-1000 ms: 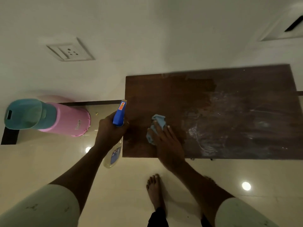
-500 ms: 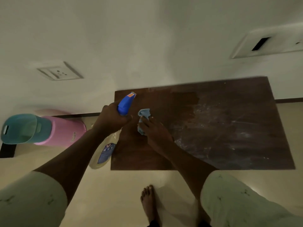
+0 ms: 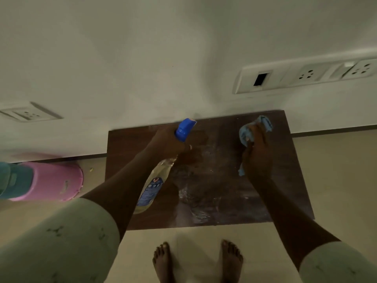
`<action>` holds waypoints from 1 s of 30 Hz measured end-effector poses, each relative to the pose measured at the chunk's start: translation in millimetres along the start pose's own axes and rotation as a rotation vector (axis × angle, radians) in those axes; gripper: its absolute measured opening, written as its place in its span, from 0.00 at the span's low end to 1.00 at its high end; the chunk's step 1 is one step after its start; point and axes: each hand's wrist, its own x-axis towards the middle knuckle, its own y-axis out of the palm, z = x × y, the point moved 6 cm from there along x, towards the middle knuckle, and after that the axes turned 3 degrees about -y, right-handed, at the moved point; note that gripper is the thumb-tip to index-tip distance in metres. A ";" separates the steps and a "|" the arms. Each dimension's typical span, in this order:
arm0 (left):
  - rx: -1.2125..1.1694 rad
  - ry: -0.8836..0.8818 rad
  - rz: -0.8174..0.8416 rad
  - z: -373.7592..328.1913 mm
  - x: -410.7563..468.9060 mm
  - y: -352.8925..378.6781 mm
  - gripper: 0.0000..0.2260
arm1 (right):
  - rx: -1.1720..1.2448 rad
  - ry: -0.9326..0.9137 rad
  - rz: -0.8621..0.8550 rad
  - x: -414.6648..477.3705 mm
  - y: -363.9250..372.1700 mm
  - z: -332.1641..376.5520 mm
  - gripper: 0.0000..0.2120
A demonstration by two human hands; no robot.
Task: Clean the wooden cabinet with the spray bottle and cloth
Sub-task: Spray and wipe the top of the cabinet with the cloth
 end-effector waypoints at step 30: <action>-0.077 -0.278 0.043 119.7 -15.2 -54.5 0.11 | -0.452 0.218 0.058 19.1 54.7 -16.5 0.27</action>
